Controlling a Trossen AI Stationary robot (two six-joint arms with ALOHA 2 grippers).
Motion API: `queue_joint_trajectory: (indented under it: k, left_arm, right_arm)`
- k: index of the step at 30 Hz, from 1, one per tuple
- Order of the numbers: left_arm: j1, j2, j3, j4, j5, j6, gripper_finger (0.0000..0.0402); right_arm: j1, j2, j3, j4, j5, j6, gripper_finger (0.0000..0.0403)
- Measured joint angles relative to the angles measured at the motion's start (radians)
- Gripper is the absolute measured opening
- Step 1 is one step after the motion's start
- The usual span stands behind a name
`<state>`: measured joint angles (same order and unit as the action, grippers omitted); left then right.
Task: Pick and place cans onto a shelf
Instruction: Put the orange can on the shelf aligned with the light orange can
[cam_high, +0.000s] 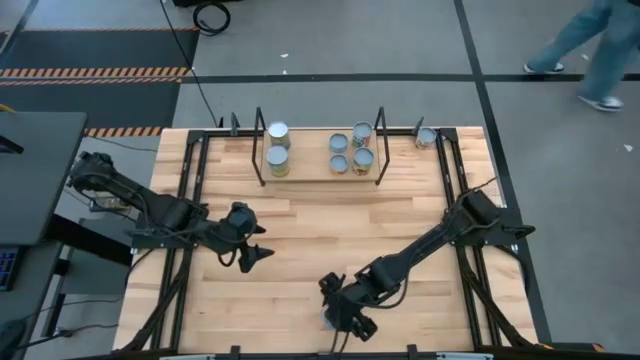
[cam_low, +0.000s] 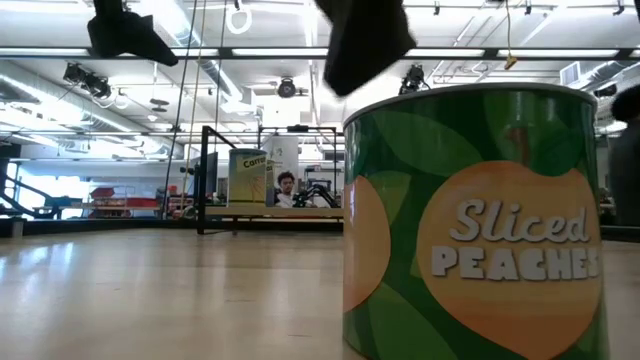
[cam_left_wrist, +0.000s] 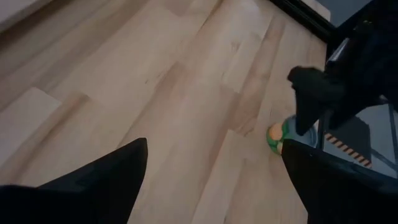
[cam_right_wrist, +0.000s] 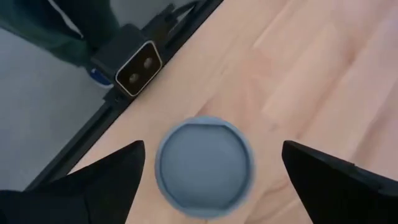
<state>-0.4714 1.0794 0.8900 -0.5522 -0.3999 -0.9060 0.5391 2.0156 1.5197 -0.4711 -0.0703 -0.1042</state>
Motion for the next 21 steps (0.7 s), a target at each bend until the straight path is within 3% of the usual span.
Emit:
queue_joint_trajectory:
  k: [7,18,21]
  left_arm:
    - [-0.016,0.000,-0.001,0.001,-0.023,-0.007,0.0376]
    - [-0.014,0.000,-0.001,-0.006,-0.060,-0.007,0.0376]
    - [-0.014,0.000,-0.001,-0.007,-0.092,-0.004,0.0376]
  right_arm:
    - [-0.012,0.064,0.035,-0.019,-0.083,-0.033,0.0387]
    - [-0.023,0.062,-0.041,-0.013,-0.066,-0.137,0.0371]
    - [-0.025,0.062,-0.062,0.068,-0.065,-0.157,0.0360]
